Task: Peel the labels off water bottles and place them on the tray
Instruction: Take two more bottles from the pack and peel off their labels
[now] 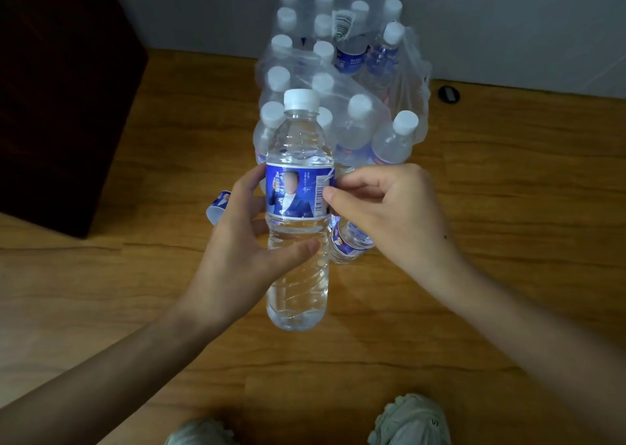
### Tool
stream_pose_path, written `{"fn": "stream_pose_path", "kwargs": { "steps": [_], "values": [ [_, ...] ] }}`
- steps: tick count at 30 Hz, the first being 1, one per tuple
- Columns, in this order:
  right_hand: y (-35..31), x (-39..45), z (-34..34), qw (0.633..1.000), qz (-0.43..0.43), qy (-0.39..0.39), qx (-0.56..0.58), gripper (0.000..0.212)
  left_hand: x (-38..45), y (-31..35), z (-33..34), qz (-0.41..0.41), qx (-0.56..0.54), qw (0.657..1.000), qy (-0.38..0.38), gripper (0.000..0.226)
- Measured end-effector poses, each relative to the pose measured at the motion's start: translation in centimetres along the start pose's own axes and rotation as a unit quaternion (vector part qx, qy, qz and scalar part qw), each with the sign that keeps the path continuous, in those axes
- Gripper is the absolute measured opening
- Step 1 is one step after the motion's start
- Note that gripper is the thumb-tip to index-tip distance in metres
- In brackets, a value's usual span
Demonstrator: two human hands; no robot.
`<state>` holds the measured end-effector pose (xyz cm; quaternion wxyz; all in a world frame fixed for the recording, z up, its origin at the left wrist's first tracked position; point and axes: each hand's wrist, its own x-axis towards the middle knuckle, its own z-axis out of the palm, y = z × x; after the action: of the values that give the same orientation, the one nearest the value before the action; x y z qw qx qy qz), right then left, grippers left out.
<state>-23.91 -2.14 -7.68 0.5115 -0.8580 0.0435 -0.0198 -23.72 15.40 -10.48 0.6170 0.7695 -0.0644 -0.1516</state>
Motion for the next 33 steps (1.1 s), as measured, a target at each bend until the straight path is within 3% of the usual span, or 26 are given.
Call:
{"fn": "stream_pose_path", "kwargs": {
  "steps": [16, 21, 28, 33],
  "values": [
    [0.2, 0.8, 0.9, 0.997, -0.025, 0.037, -0.061, 0.017, 0.1, 0.1, 0.2, -0.013, 0.005, 1.0, 0.024, 0.096],
    [0.3, 1.5, -0.2, 0.998, 0.014, 0.064, 0.003, 0.019, 0.4, 0.1, -0.2, -0.023, -0.036, 0.999, 0.026, 0.095],
    [0.4, 2.6, -2.2, 0.963, -0.039, 0.046, -0.263, 0.007, 0.7, 1.0, -0.9, -0.003, -0.061, 0.998, 0.017, 0.097],
    [0.3, 2.2, -1.9, 0.976, 0.016, 0.001, -0.216, 0.011, 0.6, 1.3, -0.7, 0.0, -0.065, 0.998, 0.009, 0.094]
  ]
}}
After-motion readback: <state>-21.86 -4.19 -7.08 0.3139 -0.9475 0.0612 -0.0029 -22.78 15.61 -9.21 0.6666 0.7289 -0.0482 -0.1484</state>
